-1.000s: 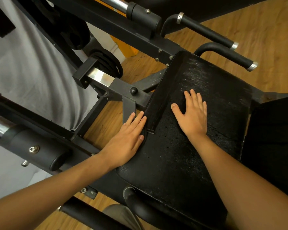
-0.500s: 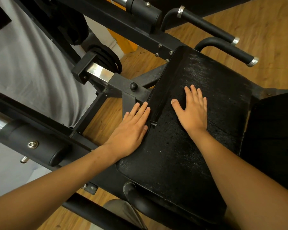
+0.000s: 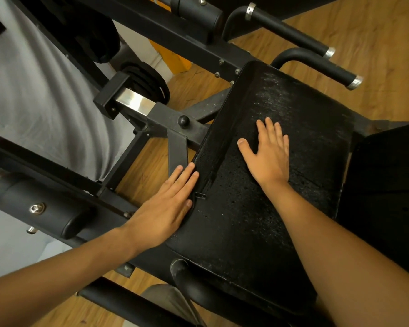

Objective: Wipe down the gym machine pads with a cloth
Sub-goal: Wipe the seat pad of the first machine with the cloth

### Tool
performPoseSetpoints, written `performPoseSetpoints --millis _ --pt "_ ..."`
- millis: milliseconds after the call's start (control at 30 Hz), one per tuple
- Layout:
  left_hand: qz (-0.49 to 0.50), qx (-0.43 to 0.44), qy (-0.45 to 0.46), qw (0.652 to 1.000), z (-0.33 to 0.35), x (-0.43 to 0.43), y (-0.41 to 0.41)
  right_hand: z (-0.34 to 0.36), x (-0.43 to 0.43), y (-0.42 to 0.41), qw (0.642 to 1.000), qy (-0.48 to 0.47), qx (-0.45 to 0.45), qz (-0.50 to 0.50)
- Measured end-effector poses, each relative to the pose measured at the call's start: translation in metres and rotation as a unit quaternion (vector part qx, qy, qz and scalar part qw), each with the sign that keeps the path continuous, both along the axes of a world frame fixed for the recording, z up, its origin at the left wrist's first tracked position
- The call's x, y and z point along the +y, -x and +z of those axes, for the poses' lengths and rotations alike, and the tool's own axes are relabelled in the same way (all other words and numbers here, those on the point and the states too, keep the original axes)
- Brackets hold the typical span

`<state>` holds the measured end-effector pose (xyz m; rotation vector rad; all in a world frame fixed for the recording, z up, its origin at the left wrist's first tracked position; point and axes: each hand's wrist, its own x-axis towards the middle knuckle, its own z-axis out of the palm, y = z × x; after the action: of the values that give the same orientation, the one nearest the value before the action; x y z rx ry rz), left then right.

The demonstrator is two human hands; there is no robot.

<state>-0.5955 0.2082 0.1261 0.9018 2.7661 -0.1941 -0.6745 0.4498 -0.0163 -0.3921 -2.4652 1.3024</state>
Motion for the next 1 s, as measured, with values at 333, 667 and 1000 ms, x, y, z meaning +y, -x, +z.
performPoseSetpoints --millis 333,667,1000 --pt "0.014 0.052 -0.043 0.998 -0.008 0.062 0.073 0.001 0.001 -0.002 1.000 0.003 -0.002 0.008" --pt "-0.007 0.106 -0.025 0.994 -0.014 0.164 0.201 -0.001 0.004 -0.001 1.000 -0.003 0.009 0.016" --pt "0.003 0.137 -0.005 0.991 -0.016 0.237 0.284 0.001 0.006 -0.001 1.000 0.016 0.011 0.013"
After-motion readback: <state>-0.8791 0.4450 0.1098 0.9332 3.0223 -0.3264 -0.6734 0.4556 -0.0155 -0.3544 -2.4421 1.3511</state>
